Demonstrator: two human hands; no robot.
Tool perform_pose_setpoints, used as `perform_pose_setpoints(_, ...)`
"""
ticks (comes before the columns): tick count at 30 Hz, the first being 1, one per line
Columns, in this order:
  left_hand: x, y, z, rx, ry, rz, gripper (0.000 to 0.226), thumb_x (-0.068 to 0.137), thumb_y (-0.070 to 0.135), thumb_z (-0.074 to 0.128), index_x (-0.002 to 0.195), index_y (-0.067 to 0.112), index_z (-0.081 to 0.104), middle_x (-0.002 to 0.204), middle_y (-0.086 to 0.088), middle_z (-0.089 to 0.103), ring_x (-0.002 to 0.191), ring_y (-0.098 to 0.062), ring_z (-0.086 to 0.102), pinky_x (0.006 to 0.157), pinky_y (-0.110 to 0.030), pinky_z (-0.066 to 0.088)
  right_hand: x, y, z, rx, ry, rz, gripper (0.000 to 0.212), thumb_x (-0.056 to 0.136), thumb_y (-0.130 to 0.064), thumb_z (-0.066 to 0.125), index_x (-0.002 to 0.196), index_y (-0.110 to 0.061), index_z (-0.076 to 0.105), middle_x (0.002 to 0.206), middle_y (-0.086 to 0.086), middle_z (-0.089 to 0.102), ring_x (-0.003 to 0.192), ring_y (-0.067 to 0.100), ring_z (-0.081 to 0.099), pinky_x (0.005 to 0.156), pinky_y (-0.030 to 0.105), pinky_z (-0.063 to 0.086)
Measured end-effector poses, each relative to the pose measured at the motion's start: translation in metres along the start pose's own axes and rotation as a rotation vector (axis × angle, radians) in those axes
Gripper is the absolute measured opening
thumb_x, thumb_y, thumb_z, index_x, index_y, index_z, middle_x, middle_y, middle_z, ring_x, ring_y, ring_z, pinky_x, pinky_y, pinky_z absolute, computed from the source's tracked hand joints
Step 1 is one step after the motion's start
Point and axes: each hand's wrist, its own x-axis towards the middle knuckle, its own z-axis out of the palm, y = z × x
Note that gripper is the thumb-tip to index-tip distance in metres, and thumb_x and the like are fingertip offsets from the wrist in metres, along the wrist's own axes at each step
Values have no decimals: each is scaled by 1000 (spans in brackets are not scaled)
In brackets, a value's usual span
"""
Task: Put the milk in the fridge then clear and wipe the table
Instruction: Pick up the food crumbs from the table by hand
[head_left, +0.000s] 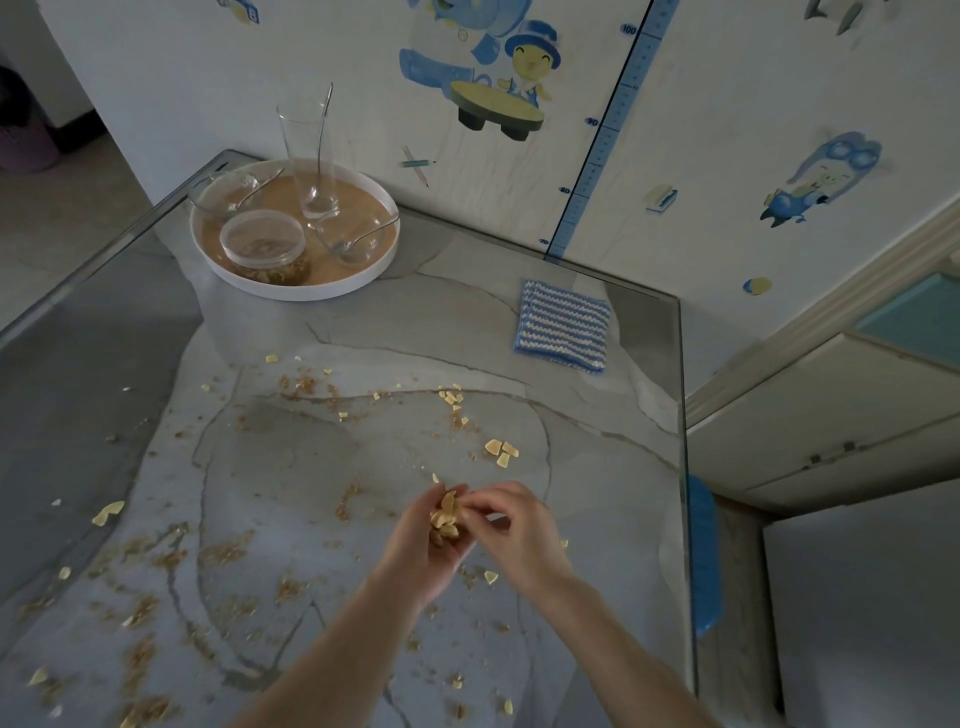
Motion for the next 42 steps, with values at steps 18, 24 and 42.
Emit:
perform_pose_setpoints(18, 26, 31, 3, -42, 6, 33, 26, 94, 15, 43, 84, -3, 59, 63, -16, 69, 56, -24, 69, 56, -33, 58, 86, 38, -9, -493, -75, 160, 26, 90, -20, 53, 115, -15, 59, 118, 9, 46, 109, 26, 50, 82, 23, 36)
perform_pose_setpoints(24, 29, 30, 4, -32, 43, 25, 26, 94, 14, 43, 86, -3, 60, 69, -17, 68, 70, -26, 67, 57, -33, 58, 87, 40, -11, -388, -20, 226, 19, 84, -18, 58, 100, -7, 60, 112, 12, 51, 91, 26, 56, 76, 23, 39)
perform_pose_setpoints(42, 18, 27, 3, -17, 0, 34, 25, 95, 16, 43, 84, -2, 58, 74, -16, 65, 74, -24, 63, 64, -33, 58, 39, -6, -11, 99, -13, 83, 5, 83, -15, 64, 80, -18, 66, 69, -7, 63, 63, 3, 58, 67, 21, 50)
